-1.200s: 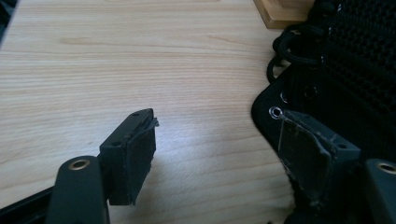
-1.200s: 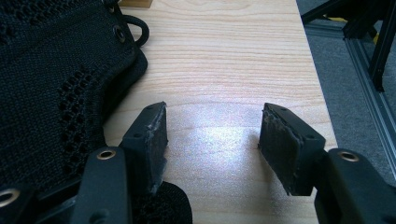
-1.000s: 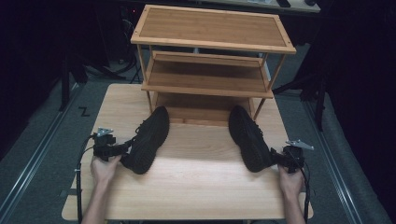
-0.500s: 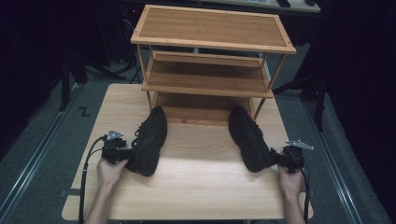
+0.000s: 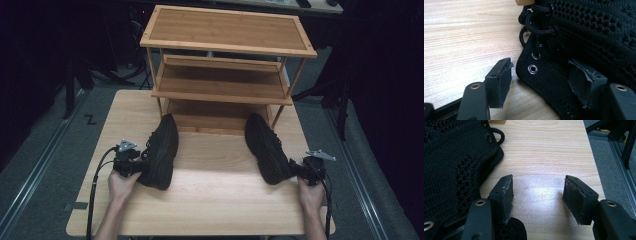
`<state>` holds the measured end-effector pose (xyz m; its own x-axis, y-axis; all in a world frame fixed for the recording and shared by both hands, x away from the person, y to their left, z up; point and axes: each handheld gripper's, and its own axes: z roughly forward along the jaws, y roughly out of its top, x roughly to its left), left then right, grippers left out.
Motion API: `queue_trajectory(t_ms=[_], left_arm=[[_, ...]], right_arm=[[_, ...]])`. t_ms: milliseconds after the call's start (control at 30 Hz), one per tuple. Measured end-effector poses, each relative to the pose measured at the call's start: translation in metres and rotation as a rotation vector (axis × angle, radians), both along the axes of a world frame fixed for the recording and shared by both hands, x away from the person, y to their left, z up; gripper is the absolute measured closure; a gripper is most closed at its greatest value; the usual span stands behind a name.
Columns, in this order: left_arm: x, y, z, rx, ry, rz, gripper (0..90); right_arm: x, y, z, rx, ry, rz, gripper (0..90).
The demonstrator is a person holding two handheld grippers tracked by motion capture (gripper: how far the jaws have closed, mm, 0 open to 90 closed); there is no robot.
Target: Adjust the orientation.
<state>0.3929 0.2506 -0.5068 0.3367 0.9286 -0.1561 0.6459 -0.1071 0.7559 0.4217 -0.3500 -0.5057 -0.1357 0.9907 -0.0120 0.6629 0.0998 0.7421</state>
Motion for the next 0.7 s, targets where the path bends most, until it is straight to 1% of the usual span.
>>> queue_trajectory(t_ms=[200,300,467,500,533,567,700], left_arm=[[-0.0010,-0.0042,0.0008,0.004,-0.005,-0.012,35.5],[-0.0018,-0.0068,0.0022,0.014,-0.010,-0.016,35.6],[-0.0022,-0.0088,0.0036,0.011,-0.016,-0.020,35.5],[-0.0015,-0.0086,0.0039,0.020,-0.028,-0.024,35.5],[-0.0017,-0.0092,0.0043,0.021,-0.030,-0.022,35.5],[-0.0025,-0.0102,0.0050,0.019,-0.021,-0.017,35.5],[-0.0030,-0.0115,0.0059,0.016,-0.024,-0.017,35.5]], right_arm=[[-0.0001,0.0001,0.0000,-0.001,0.000,0.000,41.5],[-0.0001,0.0001,0.0000,-0.001,0.000,0.000,41.5],[-0.0001,0.0002,0.0000,-0.002,0.000,0.000,41.5],[-0.0001,0.0002,0.0000,-0.002,0.000,0.000,41.5],[-0.0001,0.0002,0.0000,-0.002,0.000,0.000,41.5],[-0.0001,0.0002,0.0000,-0.002,0.000,0.000,41.5],[-0.0001,0.0003,0.0000,-0.002,0.000,0.000,41.5]])
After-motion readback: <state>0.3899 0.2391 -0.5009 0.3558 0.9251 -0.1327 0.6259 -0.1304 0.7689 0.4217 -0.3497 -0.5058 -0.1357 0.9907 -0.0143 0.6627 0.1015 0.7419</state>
